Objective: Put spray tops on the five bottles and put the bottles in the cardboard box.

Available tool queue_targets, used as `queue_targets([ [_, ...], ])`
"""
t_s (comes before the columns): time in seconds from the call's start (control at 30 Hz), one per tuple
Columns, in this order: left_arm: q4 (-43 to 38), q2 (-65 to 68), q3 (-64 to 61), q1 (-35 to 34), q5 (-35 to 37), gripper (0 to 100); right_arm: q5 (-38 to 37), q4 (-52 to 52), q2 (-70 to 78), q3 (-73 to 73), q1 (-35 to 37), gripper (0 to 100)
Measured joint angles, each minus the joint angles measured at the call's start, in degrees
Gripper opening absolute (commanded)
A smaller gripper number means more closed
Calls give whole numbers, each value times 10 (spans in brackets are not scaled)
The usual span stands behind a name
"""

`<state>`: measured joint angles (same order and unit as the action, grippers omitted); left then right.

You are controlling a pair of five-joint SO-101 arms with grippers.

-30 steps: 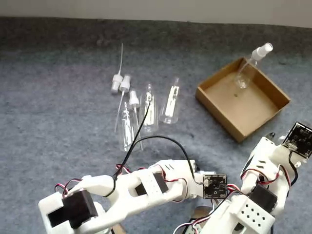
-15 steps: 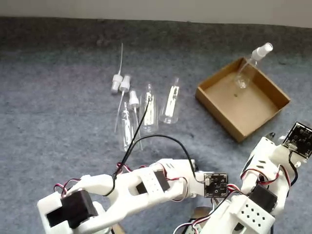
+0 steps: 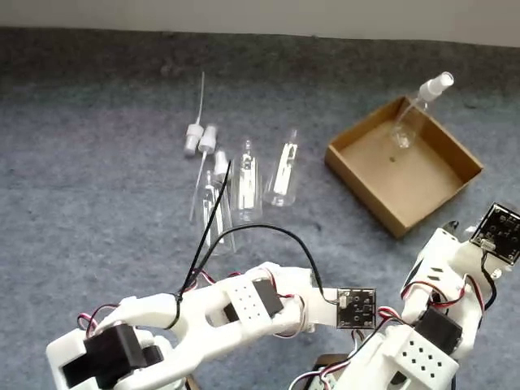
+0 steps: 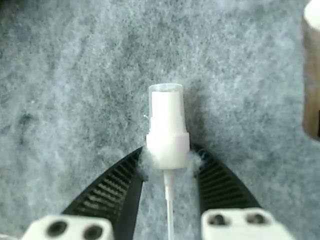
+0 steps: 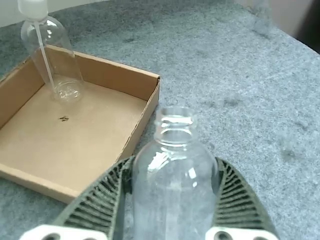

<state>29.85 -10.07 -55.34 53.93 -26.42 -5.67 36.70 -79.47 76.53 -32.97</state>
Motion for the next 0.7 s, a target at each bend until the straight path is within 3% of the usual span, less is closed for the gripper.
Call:
queue_targets([
  [0.27, 26, -21, -5, -1, 0, 14, 0, 0, 0, 0, 0, 132],
  [0.7, 251, -277, -5, -11, 2, 14, 0, 0, 0, 0, 43, 132],
])
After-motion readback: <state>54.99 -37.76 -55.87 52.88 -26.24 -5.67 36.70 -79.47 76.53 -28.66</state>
